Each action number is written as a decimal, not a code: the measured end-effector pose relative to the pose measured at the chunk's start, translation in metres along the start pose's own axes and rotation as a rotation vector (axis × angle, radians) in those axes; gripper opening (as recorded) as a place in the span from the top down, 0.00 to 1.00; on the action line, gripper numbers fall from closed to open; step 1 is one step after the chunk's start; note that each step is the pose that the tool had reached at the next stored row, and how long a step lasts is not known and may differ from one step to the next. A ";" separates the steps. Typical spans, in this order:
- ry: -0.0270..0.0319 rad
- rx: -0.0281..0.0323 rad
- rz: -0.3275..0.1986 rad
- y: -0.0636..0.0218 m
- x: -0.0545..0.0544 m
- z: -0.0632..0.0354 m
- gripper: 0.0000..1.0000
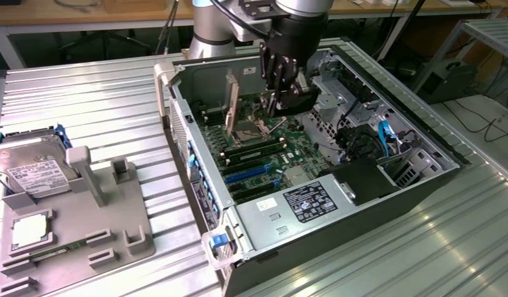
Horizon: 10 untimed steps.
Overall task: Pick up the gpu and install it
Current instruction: 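Insert the gpu into the slot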
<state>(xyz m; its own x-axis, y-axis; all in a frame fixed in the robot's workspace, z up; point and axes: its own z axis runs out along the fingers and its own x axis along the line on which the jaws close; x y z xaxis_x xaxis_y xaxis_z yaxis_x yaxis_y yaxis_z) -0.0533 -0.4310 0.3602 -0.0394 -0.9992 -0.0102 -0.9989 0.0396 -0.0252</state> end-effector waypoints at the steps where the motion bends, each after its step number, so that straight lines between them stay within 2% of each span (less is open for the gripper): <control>1: 0.0001 -0.0002 0.000 0.0000 0.000 0.0006 0.69; 10: 0.0001 -0.0005 0.000 0.0007 0.000 0.0097 0.69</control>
<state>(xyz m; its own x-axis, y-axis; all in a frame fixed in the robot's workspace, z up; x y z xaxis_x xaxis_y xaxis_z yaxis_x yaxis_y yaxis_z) -0.0538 -0.4310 0.3505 -0.0394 -0.9992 -0.0101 -0.9989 0.0396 -0.0247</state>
